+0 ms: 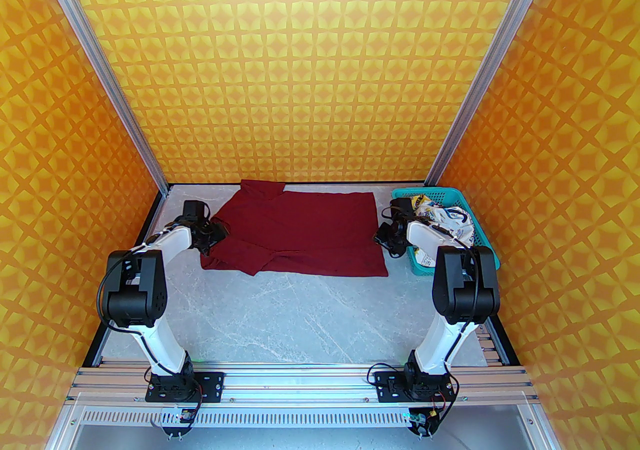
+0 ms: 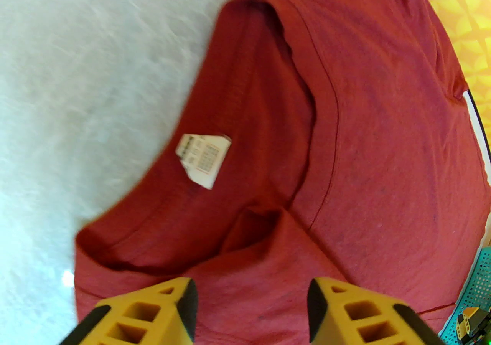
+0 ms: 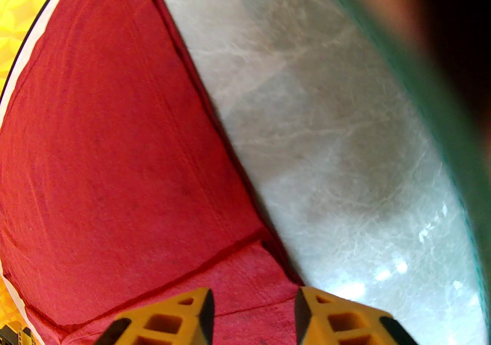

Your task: Fold and stack the mixed laundry pile

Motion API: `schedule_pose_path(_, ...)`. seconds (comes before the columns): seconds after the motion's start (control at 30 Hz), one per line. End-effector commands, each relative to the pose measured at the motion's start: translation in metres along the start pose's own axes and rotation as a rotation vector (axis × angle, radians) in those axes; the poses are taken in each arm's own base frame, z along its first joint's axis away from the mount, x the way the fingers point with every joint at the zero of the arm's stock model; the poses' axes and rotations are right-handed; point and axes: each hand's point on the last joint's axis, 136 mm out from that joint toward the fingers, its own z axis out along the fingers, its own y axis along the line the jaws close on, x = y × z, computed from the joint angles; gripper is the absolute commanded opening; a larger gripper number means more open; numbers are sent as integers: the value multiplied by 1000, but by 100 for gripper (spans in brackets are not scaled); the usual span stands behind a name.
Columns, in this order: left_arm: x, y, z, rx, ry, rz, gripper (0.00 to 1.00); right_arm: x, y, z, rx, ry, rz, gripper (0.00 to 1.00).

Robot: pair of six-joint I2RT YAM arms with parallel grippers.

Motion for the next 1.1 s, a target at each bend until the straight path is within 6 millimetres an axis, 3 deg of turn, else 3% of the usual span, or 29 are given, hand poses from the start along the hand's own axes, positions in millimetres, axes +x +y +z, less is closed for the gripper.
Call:
schedule_pose_path(0.0,6,-3,-37,29,-42,60,45,-7,8,-34,-13,-67,-54,41)
schedule_pose_path(0.1,42,3,-39,45,29,93,29,18,19,-36,-51,-38,-94,39)
schedule_pose_path(0.2,64,9,-28,47,82,113,27,42,30,-22,-79,16,-125,39)
schedule_pose_path(0.27,67,7,-19,64,104,115,26,50,31,-8,-86,54,-110,37)
schedule_pose_path(0.5,46,14,16,28,113,111,24,50,21,24,-17,86,-115,35)
schedule_pose_path(0.8,8,45,36,-20,90,42,23,47,2,45,95,108,-127,35)
schedule_pose_path(0.9,0,48,30,-25,82,39,25,45,2,41,94,107,-133,35)
schedule_pose_path(1.0,-3,38,4,0,54,54,38,43,6,27,74,96,-142,35)
schedule_pose_path(1.07,5,28,-17,23,40,64,46,41,11,13,49,83,-149,36)
